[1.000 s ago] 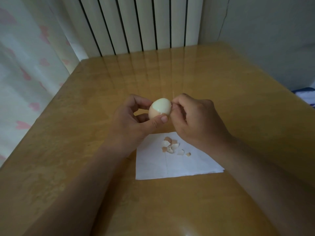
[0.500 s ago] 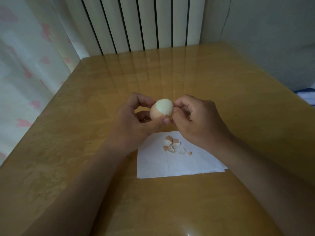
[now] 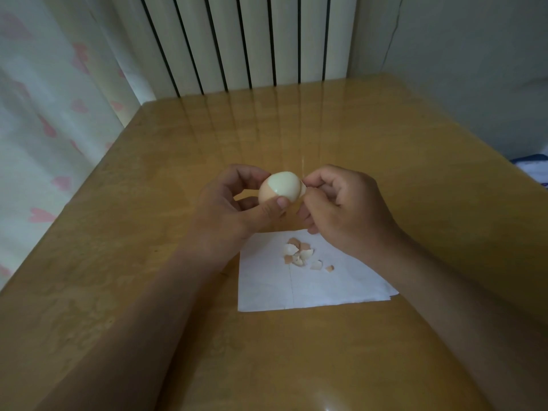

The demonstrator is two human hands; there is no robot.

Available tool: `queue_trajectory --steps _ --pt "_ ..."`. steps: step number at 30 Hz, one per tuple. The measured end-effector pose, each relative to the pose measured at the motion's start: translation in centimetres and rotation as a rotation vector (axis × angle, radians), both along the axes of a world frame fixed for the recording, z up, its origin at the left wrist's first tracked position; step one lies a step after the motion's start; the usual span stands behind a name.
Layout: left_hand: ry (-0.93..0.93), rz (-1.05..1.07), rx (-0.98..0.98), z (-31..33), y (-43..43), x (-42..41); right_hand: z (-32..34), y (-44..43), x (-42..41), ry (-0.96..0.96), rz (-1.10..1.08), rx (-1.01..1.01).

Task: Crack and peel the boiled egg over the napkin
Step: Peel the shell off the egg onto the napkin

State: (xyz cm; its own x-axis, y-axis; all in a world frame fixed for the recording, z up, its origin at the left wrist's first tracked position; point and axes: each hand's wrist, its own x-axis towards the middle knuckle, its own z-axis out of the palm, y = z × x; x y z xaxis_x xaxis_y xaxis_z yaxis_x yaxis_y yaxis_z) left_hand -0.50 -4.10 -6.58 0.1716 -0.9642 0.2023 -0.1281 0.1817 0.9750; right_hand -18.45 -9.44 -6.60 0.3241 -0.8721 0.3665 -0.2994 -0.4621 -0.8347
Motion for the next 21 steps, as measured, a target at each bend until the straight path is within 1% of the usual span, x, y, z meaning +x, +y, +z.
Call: queue_trajectory --steps 3,6,11,18,21 --pt "0.026 0.001 0.017 0.0 0.0 0.1 0.2 0.0 -0.1 -0.039 0.027 0.090" --pt "0.011 0.001 0.014 -0.1 -0.1 0.1 0.3 0.0 -0.1 -0.073 0.056 0.154" --pt "0.013 -0.018 0.007 0.1 -0.1 0.2 0.8 -0.2 -0.4 -0.163 0.174 0.290" --pt "0.079 -0.056 0.010 0.2 -0.1 0.4 1.3 -0.5 -0.9 -0.238 0.274 0.409" --pt "0.096 -0.056 0.019 0.2 -0.1 0.3 1.4 -0.5 -0.9 -0.239 0.267 0.439"
